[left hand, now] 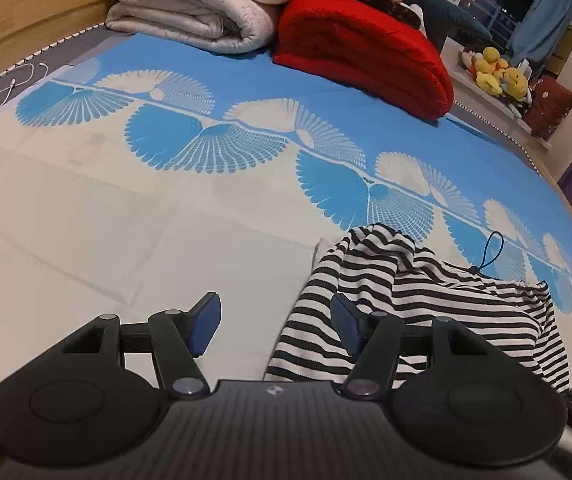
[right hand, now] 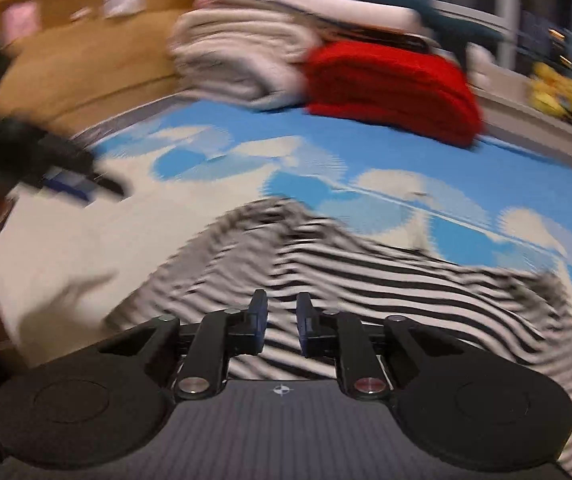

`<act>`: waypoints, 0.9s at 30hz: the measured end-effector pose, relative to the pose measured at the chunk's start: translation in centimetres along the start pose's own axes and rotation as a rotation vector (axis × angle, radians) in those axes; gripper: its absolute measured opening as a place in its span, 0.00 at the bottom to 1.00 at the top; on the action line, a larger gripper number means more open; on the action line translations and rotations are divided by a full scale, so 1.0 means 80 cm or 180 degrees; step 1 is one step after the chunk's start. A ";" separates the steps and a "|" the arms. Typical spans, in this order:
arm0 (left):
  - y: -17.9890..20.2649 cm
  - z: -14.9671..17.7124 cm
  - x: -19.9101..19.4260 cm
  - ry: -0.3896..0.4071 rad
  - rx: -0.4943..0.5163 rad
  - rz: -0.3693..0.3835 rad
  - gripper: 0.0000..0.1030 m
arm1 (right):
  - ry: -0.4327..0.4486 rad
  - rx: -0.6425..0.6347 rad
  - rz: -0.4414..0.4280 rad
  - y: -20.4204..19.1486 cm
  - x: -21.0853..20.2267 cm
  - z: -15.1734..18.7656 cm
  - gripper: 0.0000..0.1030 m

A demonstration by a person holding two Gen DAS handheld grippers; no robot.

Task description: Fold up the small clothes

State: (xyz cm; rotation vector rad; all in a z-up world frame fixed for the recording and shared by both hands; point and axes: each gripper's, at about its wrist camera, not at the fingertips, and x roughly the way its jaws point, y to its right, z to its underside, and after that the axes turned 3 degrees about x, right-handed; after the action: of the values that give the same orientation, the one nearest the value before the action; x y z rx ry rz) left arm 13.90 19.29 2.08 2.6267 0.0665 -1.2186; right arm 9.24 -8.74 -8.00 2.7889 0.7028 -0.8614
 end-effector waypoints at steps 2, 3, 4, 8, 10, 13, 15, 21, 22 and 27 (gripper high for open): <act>0.000 0.000 0.004 -0.0017 0.0017 -0.0019 0.64 | -0.0036 -0.0237 -0.0111 -0.026 0.009 0.004 0.15; 0.000 -0.001 0.005 -0.0027 0.0017 -0.0022 0.64 | -0.0063 -0.0409 -0.0175 -0.042 0.017 0.008 0.15; 0.000 -0.002 0.007 -0.0039 0.0013 -0.0022 0.64 | -0.0086 -0.0529 -0.0216 -0.054 0.022 0.011 0.15; -0.003 -0.003 0.014 -0.0086 0.0006 -0.0031 0.65 | -0.0197 -0.0957 -0.0372 -0.097 0.049 0.026 0.25; -0.005 -0.005 0.019 -0.0116 0.0001 -0.0044 0.65 | -0.0308 -0.1068 -0.0419 -0.110 0.065 0.031 0.34; -0.009 -0.006 0.025 -0.0159 -0.0015 -0.0048 0.65 | -0.0403 -0.1202 -0.0463 -0.126 0.084 0.044 0.49; -0.012 -0.007 0.028 -0.0183 -0.0019 -0.0054 0.65 | -0.0478 -0.1373 -0.0404 -0.136 0.099 0.053 0.52; -0.020 -0.012 0.040 -0.0256 -0.0082 -0.0054 0.65 | -0.0507 -0.1797 -0.0383 -0.148 0.119 0.061 0.56; -0.022 -0.013 0.043 -0.0281 -0.0113 -0.0039 0.66 | -0.0520 -0.1798 -0.0396 -0.147 0.121 0.058 0.54; -0.030 -0.013 0.071 -0.0645 -0.0420 0.0277 0.76 | -0.0519 -0.1668 -0.0519 -0.134 0.124 0.048 0.20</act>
State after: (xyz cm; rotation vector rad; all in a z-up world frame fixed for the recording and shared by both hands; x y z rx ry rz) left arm 18.03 21.55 -2.01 2.3563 -0.0037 -1.3922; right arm 9.49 3.62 -16.74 2.1989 0.9732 -0.7805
